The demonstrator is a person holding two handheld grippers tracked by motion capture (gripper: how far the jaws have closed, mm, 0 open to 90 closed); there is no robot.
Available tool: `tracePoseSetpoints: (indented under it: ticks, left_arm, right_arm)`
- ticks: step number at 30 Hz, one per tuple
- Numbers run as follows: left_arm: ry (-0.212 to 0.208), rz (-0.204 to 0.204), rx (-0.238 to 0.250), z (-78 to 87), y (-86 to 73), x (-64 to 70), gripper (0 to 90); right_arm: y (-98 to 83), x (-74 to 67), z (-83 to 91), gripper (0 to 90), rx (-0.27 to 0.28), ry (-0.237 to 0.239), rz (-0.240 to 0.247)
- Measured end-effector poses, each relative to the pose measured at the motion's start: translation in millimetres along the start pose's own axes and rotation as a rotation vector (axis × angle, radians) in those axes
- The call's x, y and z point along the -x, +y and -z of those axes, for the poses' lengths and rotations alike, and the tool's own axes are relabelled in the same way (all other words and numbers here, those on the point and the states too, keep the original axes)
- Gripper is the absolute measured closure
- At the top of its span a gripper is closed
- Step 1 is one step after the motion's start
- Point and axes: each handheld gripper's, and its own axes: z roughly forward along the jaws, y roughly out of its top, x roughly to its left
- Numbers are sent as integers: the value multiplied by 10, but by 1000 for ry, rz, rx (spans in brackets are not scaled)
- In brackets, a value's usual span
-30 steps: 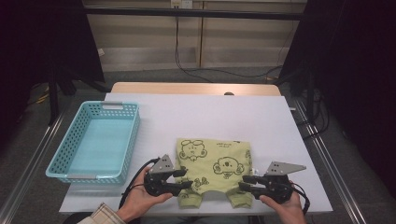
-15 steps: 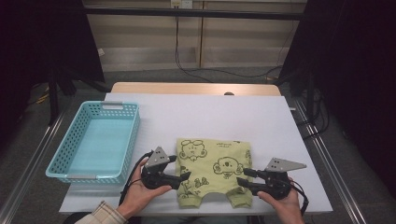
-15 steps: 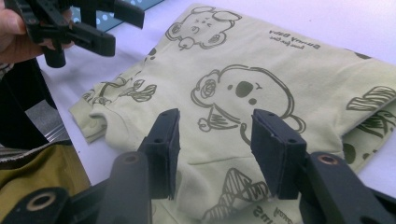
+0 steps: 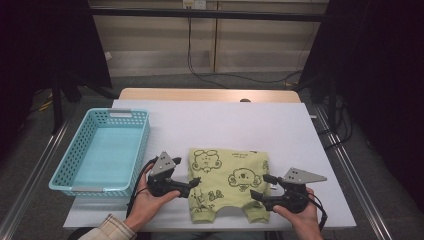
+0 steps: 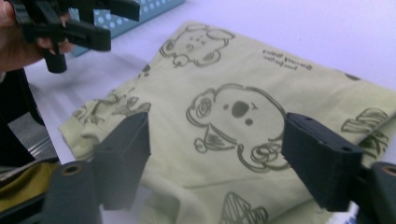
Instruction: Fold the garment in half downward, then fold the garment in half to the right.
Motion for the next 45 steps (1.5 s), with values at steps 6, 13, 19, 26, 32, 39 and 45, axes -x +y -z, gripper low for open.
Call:
tracePoseSetpoints:
  ticks: [6, 13, 19, 26, 32, 39, 45]
  left_arm:
    - [24, -1, 25, -15, 32, -13, 49]
    - [55, 56, 69, -53, 68, -109, 62]
    - [29, 74, 72, -58, 133, -176, 62]
    - [17, 71, 50, -94, 205, -215, 37]
    - [2, 48, 29, -140, 255, -261, 37]
    - [6, 50, 40, -290, 308, -284, 60]
    - [-12, 41, 41, -429, 356, -320, 65]
  right_arm:
    - [30, -39, -31, 107, 34, -16, 1]
    - [40, -27, -66, 73, 40, -16, -27]
    - [59, -58, -128, 60, 29, -19, -25]
    - [70, -162, -239, 53, -29, 10, 13]
    - [150, -236, -339, 52, -47, 41, 13]
    - [201, -314, -470, 64, -80, 80, 28]
    - [260, -445, -615, 101, -119, 137, 61]
